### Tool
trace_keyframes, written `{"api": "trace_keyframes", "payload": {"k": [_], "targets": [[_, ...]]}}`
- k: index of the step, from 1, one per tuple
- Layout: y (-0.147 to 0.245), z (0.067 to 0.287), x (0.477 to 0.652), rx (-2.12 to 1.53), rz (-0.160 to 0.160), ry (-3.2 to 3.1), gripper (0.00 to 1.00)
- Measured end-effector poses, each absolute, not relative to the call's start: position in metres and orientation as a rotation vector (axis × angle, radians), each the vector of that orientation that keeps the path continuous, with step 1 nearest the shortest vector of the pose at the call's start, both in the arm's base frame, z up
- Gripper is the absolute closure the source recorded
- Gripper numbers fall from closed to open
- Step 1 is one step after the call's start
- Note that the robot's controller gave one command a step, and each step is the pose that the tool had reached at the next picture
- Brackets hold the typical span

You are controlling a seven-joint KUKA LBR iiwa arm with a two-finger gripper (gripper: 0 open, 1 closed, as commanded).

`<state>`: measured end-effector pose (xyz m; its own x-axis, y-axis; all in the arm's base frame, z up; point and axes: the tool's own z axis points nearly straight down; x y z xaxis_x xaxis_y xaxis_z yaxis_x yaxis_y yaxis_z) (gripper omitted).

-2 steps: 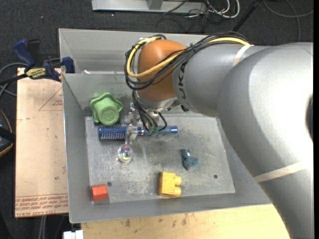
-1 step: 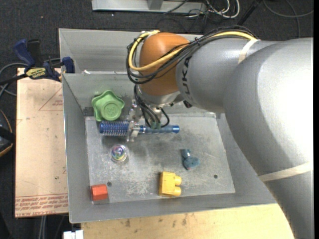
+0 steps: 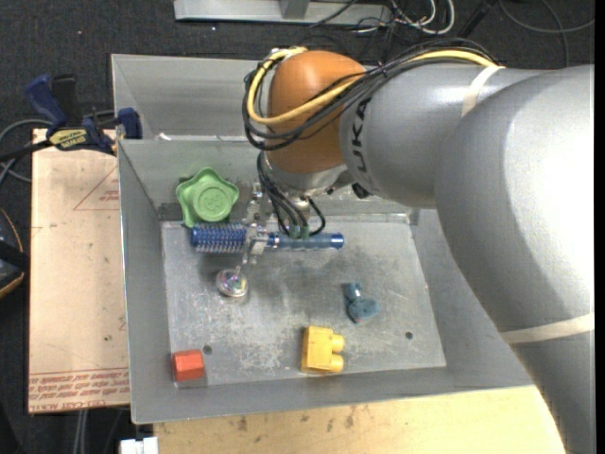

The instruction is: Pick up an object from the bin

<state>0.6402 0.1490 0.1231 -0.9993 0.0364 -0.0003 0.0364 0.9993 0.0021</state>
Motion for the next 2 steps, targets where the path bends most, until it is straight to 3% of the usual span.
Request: {"api": "trace_keyframes", "payload": {"k": [1,2], "targets": [[0.149,0.173,0.641,0.056,0.005,3.137,1.0],[0.149,0.191,0.641,0.055,0.003,3.139,1.0]]}}
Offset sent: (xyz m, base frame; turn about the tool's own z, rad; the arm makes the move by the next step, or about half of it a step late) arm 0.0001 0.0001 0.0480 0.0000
